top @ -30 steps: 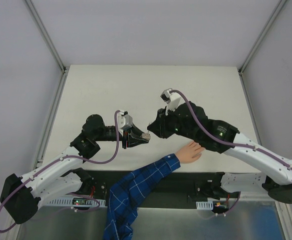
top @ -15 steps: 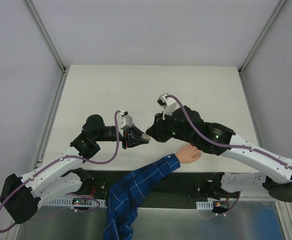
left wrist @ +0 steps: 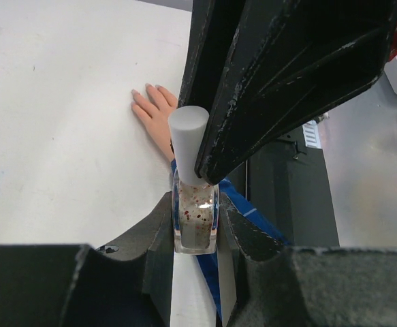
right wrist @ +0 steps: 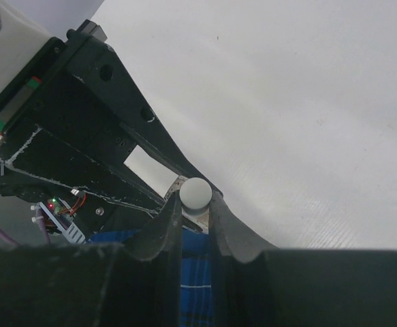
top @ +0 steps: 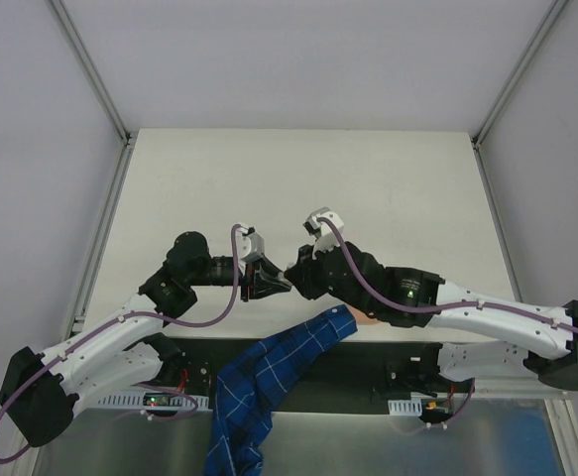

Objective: Paint the nails

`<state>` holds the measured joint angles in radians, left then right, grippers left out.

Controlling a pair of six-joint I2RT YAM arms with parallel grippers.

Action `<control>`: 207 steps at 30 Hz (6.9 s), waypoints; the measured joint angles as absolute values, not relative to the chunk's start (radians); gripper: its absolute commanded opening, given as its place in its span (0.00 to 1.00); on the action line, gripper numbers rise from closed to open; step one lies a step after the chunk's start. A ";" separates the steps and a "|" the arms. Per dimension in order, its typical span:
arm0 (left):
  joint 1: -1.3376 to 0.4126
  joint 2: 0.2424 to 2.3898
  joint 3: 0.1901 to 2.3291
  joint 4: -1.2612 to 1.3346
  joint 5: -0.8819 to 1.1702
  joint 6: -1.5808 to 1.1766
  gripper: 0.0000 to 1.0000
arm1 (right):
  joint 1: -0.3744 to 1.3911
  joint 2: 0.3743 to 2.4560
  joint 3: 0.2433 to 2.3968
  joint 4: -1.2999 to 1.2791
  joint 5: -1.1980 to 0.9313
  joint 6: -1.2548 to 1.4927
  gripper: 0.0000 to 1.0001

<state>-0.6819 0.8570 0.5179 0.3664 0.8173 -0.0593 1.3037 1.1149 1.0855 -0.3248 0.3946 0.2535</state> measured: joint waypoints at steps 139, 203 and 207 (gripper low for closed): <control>-0.693 0.903 0.591 0.332 1.092 -0.079 0.00 | 1.016 1.211 1.382 -0.661 -0.401 -0.198 0.43; -0.693 0.685 0.501 0.171 0.466 0.113 0.00 | 1.277 1.441 1.427 -0.589 0.480 0.583 0.66; -0.693 0.693 0.512 0.210 0.489 0.107 0.00 | 1.263 1.349 1.406 -0.599 0.419 0.530 0.80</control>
